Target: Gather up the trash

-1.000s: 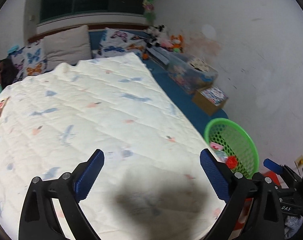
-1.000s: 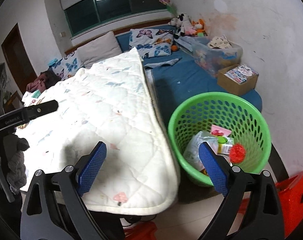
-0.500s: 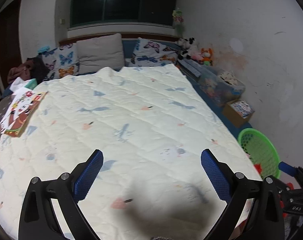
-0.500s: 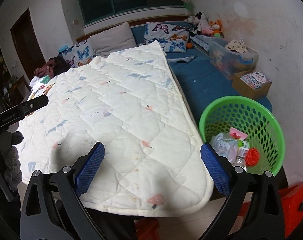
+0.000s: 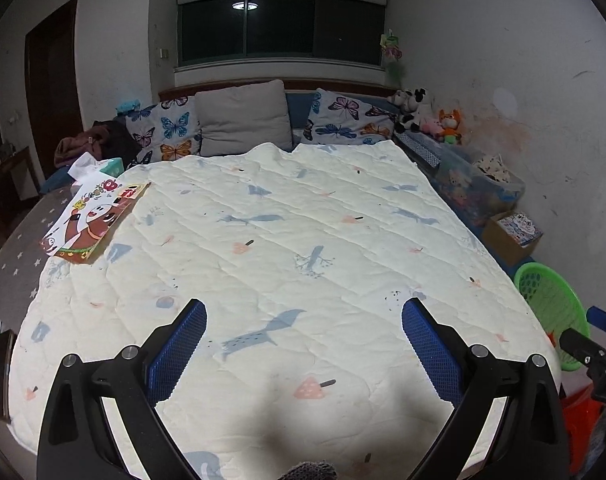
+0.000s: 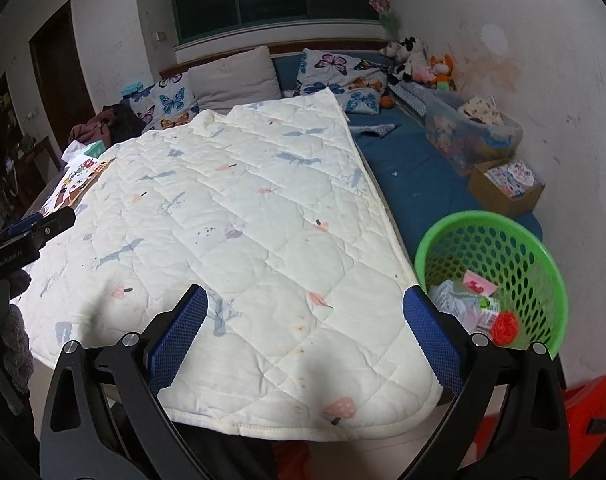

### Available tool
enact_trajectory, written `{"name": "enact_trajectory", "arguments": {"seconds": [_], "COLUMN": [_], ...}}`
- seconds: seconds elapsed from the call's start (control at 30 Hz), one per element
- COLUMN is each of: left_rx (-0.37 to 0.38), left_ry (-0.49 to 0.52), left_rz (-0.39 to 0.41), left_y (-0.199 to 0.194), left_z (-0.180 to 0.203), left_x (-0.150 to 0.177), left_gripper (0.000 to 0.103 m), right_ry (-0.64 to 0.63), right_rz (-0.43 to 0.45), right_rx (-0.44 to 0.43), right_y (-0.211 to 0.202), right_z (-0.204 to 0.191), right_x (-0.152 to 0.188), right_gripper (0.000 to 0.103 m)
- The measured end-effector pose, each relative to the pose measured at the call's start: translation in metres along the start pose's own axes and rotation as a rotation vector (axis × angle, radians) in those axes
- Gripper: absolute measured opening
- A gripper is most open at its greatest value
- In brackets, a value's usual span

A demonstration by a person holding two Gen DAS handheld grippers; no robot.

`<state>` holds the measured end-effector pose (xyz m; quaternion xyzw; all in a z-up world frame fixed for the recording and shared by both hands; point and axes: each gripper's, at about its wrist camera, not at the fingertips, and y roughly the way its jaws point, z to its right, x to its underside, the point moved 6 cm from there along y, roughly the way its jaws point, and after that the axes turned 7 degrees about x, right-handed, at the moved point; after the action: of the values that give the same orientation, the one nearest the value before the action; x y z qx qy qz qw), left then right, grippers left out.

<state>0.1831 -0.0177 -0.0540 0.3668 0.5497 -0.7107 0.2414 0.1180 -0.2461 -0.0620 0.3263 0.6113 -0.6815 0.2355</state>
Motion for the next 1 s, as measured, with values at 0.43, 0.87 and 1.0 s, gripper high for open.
{"name": "enact_trajectory", "arguments": {"seconds": [0.43, 0.87, 1.0], "left_rx": [-0.055, -0.075, -0.083], "left_ry": [-0.022, -0.029, -0.021], "left_rz": [0.022, 0.030, 0.037], "left_y": [-0.012, -0.016, -0.018], "left_z": [-0.011, -0.011, -0.008], "left_x": [0.006, 0.008, 0.008], "left_gripper": [0.095, 0.095, 0.095], "right_ry": [0.012, 0.003, -0.002], "right_rz": [0.022, 0.023, 0.030], "right_rx": [-0.031, -0.015, -0.008], "right_y": [-0.003, -0.003, -0.004], "right_z": [-0.016, -0.018, -0.018], "right_x": [-0.004, -0.001, -0.001], "right_gripper": [0.099, 0.099, 0.099]}}
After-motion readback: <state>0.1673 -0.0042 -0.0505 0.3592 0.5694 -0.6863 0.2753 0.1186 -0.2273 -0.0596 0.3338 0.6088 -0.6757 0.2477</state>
